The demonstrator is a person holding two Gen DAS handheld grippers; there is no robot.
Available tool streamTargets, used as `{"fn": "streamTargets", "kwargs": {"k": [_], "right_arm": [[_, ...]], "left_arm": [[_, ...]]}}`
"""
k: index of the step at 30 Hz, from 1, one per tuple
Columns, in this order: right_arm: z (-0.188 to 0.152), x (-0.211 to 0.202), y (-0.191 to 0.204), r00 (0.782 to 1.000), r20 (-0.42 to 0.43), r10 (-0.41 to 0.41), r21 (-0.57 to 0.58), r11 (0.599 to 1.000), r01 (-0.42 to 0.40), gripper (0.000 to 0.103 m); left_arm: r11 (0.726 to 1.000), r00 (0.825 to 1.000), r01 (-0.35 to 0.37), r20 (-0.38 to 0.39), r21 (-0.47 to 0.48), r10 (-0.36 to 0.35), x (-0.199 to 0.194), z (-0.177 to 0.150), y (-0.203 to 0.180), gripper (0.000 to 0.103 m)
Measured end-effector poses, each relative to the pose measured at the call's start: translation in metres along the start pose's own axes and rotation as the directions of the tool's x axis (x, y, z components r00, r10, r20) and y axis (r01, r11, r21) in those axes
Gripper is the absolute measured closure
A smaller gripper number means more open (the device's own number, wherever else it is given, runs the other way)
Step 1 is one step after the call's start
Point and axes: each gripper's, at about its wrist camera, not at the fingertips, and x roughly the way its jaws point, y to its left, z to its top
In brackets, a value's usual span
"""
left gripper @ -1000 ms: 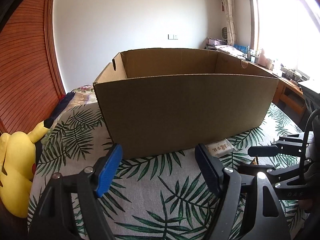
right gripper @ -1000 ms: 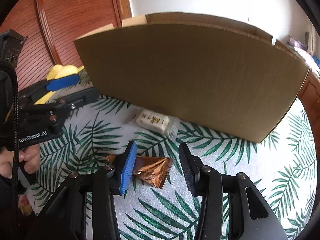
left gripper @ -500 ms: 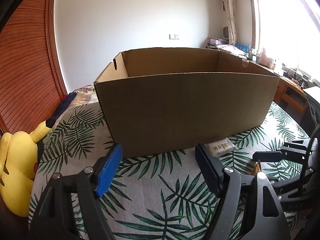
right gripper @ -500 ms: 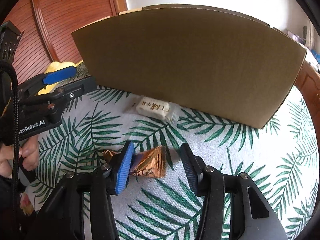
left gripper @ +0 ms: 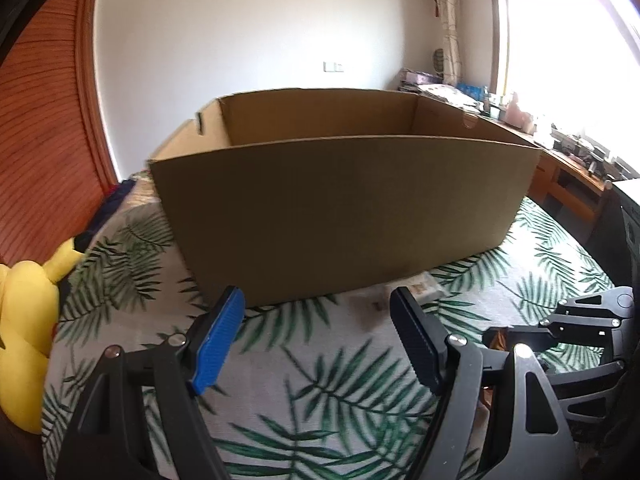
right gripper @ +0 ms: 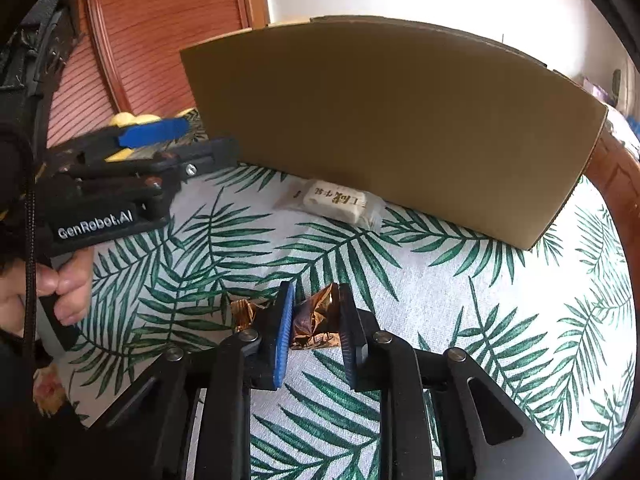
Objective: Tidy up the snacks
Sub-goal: 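Grasp the white small packet with left gripper while right gripper grasps gold wrapped candy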
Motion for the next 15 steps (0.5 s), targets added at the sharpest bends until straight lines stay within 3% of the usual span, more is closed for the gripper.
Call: {"fn": "streamTargets", "kwargs": {"k": [12,15], "right_arm": [[-0.003,-0.033,-0.039,0.997,0.073,-0.025,0.059,0.998,0.021,0.083],[-0.006,-0.041,-0.047,0.996,0.087,-0.035,0.067,0.997,0.029,0.083]], "left_arm": [[0.992,0.988,0.116,-0.101,-0.043,-0.12,0.034,0.019,-0.026,0.027],[0.993,0.985,0.106,-0.128,-0.046,-0.111,0.041,0.021,-0.031,0.027]]}}
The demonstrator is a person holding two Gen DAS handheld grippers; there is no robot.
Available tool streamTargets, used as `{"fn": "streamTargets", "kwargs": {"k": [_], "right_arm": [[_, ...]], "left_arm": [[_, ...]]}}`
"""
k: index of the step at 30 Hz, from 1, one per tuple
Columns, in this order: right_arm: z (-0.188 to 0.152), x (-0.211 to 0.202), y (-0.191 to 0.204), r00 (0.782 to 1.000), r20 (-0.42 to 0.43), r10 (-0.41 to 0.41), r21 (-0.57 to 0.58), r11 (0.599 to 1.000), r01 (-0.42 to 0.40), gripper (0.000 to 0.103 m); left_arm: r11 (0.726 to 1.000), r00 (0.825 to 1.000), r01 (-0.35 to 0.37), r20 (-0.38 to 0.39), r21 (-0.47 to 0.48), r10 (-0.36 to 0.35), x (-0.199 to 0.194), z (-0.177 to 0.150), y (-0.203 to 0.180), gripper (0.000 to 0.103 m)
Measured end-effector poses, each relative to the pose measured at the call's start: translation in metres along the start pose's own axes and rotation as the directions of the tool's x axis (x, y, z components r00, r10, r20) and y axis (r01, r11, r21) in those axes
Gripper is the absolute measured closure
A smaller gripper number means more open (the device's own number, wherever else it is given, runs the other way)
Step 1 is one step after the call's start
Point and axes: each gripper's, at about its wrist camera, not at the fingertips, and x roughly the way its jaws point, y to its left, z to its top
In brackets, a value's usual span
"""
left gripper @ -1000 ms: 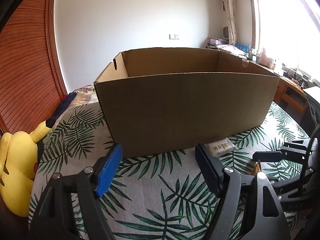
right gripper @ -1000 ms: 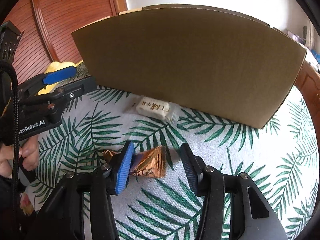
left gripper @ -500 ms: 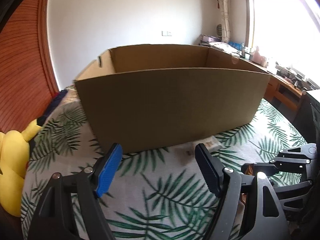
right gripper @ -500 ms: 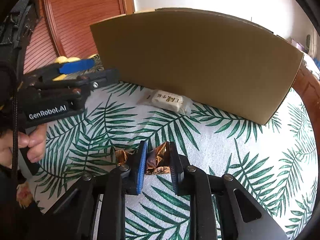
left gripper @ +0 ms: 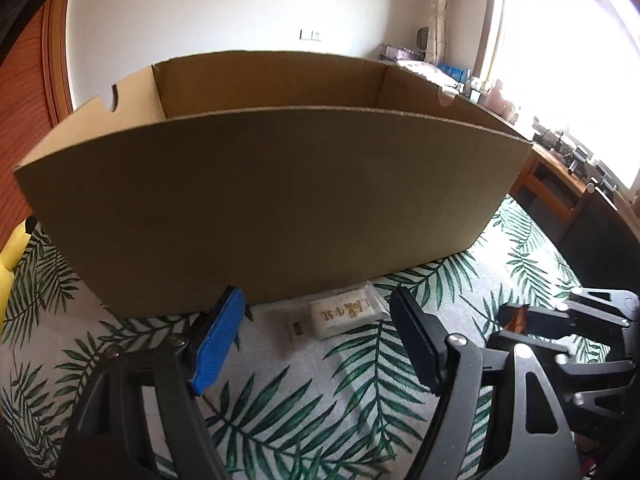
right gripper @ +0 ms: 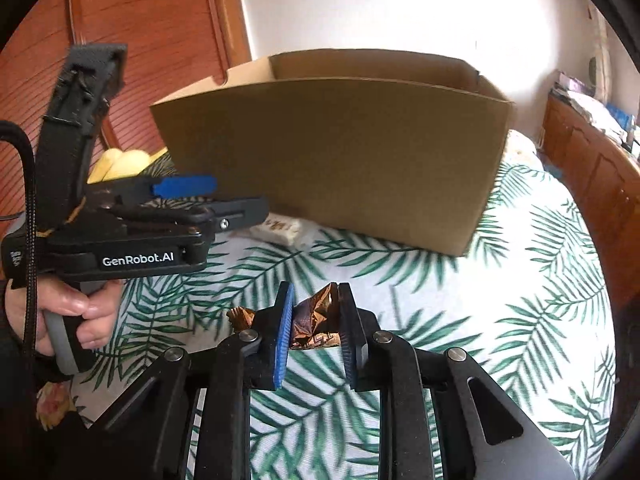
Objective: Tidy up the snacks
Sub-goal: 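Grasp the white small packet with left gripper while right gripper grasps gold wrapped candy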
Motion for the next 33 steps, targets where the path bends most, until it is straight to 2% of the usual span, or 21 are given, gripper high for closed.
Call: {"fn": "streamTargets", "kwargs": {"k": [4,7,13,20,22,25,33], "right_arm": [[0.0,-0.001,-0.009,1.0,0.013,0.006,0.015,1.0,-0.006,0.083],[0.002,0.0,-0.012,1.0,0.024,0.011,0.021,1.0,-0.012,0.083],[0.001,-0.009,-0.013,0.999,0.04,0.025,0.021,0.999,-0.026,0.083],[-0.003,-0.025,-0.017,0.998,0.054,0.028,0.026,0.999,-0.03,0.083],[-0.002,-0.023,-0.015,0.998,0.052,0.027,0.028,0.999,-0.028,0.083],[-0.003,-0.023,-0.014,0.999,0.049,0.022,0.027,0.999,-0.023,0.083],[-0.002,-0.019,-0.012,0.999,0.04,0.01,0.03,0.999,-0.011,0.083]], "left_arm": [[1.0,0.999,-0.024,-0.031,0.014,0.024,0.009,0.003,-0.01,0.027],[0.996,0.996,-0.077,-0.041,0.042,0.079,0.014,0.004,-0.02,0.028],[0.989,0.989,-0.13,-0.066,0.072,0.135,0.025,-0.001,-0.032,0.028],[0.995,0.99,-0.099,-0.097,0.022,0.101,0.032,-0.004,-0.034,0.03],[0.997,0.991,-0.08,-0.103,0.014,0.081,0.033,-0.005,-0.029,0.037],[0.998,0.993,-0.061,-0.098,0.017,0.063,0.031,-0.005,-0.029,0.058],[1.0,0.996,-0.012,-0.09,0.014,0.013,0.014,-0.016,-0.025,0.059]]}}
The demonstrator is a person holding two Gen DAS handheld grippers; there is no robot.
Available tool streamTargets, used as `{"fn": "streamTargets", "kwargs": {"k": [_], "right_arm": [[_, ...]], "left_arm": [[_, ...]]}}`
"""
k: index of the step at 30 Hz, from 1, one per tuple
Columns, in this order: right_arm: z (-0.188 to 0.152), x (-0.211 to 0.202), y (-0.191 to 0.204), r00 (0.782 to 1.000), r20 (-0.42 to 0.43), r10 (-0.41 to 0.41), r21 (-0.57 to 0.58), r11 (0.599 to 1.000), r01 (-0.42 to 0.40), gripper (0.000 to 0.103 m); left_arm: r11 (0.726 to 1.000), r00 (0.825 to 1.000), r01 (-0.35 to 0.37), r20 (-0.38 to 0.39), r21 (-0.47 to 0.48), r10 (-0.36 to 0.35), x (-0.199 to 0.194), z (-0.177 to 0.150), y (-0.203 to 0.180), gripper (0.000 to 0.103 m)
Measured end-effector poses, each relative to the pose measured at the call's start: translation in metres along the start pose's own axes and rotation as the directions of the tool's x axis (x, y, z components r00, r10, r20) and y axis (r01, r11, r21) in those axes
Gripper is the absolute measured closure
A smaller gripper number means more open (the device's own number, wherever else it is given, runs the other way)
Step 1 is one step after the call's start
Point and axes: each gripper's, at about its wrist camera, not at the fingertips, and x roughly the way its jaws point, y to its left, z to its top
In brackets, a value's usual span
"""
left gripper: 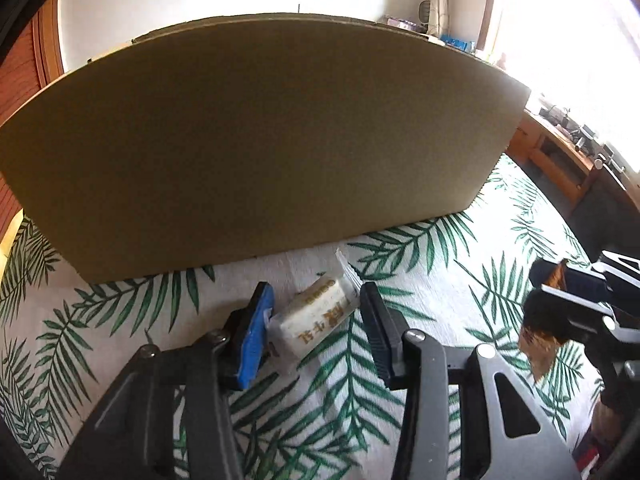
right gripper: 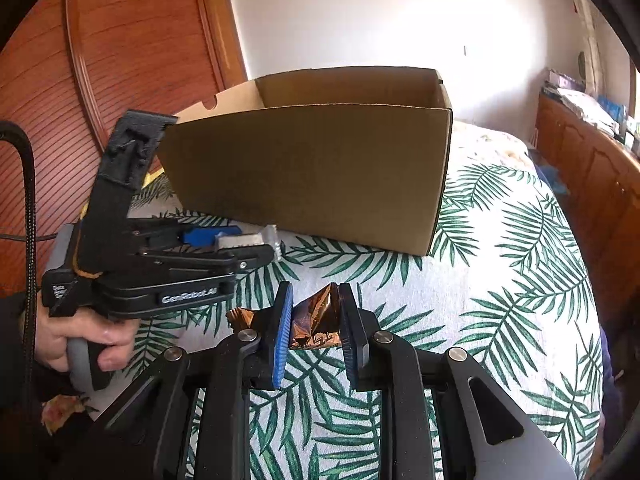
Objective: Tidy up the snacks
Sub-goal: 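Grasp the white small packet with left gripper while right gripper grasps gold wrapped candy, then carry both items over the box and open both grippers to drop them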
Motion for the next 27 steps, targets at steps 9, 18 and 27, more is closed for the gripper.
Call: {"fn": "streamTargets", "kwargs": {"k": [9,18,27], "right_arm": [[0.008,-0.003,0.006,1.0,0.015,-0.006,-0.011,1.0,0.006,0.083],[0.042,-0.019,0.011,0.997,0.082,-0.011,-0.045,0.999,0.015,0.083],[0.08,-0.029,0.015,0.99,0.144,-0.016,-0.085,0.996,0.028,0.083]], "left_arm": [[0.999,0.996,0.031,0.081,0.014,-0.032,-0.043,-0.004,0.002,0.059],[0.999,0.983,0.014,0.182,0.053,-0.024,-0.091,0.02,0.006,0.059],[0.996,0.967,-0.02,0.256,0.082,-0.002,-0.111,0.055,0.016,0.059]]}}
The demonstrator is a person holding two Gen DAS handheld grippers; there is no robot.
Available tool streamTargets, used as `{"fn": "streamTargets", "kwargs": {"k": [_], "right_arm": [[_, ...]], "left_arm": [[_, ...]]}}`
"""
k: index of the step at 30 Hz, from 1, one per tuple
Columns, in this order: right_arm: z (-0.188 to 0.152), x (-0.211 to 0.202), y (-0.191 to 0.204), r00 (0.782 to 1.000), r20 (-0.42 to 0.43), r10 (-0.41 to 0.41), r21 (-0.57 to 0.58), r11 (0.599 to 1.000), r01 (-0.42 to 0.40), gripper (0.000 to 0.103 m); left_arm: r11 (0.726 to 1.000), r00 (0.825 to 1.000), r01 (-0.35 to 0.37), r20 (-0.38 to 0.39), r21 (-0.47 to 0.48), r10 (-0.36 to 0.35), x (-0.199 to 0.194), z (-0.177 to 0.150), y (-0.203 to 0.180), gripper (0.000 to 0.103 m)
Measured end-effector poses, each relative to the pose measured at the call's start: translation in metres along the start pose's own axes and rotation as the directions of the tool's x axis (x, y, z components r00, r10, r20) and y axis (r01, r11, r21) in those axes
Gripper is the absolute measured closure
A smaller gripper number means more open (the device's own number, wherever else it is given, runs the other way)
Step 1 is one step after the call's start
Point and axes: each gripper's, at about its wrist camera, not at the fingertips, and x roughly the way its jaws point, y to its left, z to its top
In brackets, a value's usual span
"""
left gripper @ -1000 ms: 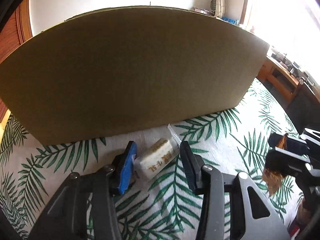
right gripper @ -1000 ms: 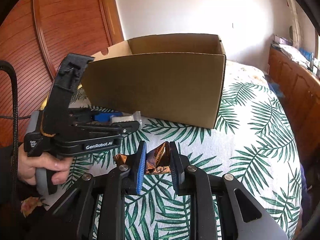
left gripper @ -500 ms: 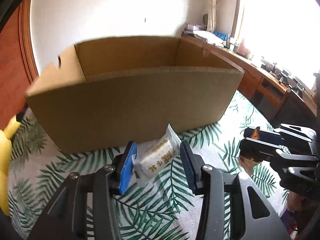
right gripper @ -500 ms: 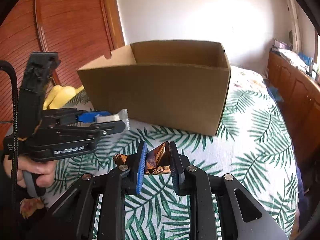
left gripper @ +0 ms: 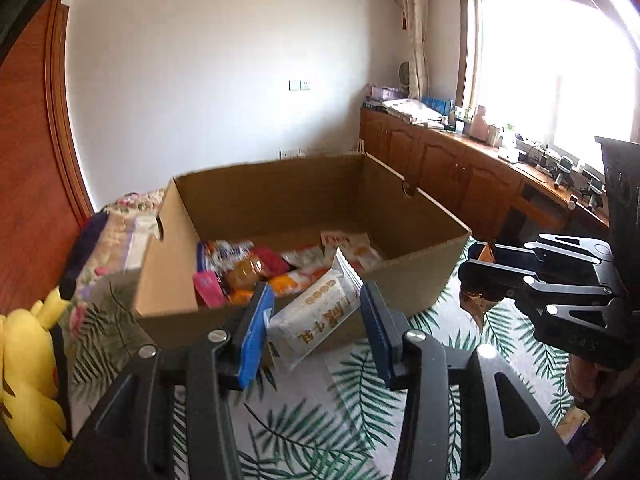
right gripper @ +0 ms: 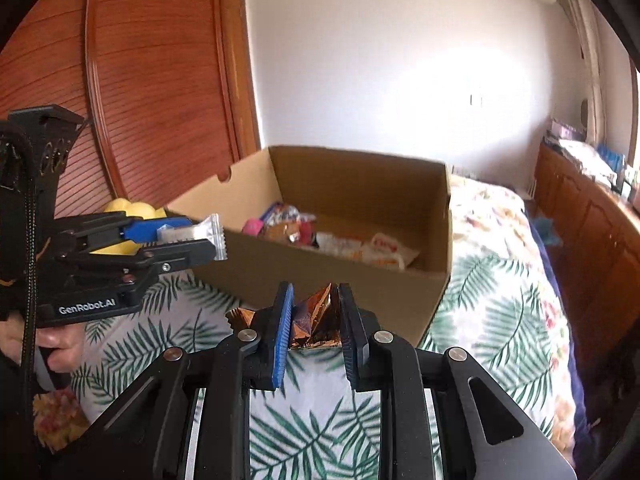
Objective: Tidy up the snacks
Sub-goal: 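Carry both items over the box and open both grippers to drop them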
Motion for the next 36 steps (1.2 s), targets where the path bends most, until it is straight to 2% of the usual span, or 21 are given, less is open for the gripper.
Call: {"fn": "streamTargets", "kwargs": {"k": [6,12,21,24,29,36], "right_arm": [[0.022,0.008,-0.002,1.0,0.027,0.01,-0.006,1.0,-0.01,0.083],[0.037,0.026,-0.003,0.999,0.015,0.034,-0.008,0.999,-0.034,0.083],[0.056,0.061,-0.014,1.0,0.004,0.026,0.0,1.0,-0.026,0.082],[0.058,0.077,-0.024,0.998,-0.019,0.055,0.049,0.997,-0.054,0.082],[0.053,0.096,-0.036,0.998,-0.044,0.041,0.08,0.996,-0.038,0.082],[0.045,0.108,-0.035,0.998,-0.064,0.015,0.066,0.998,-0.011,0.081]], "left_arm": [[1.0,1.0,-0.012,0.029,0.005,0.012,0.007,0.021,0.011,0.059],[0.999,0.999,-0.039,0.035,0.036,0.038,0.02,0.032,0.018,0.059],[0.999,0.998,-0.051,0.022,0.01,0.05,0.048,0.04,0.037,0.058],[0.998,0.998,-0.056,0.005,-0.003,0.056,0.059,0.038,0.042,0.058],[0.998,0.998,-0.065,-0.022,-0.01,0.065,0.073,0.034,0.047,0.058],[0.997,0.997,-0.068,-0.05,-0.023,0.066,0.085,0.029,0.049,0.057]]}}
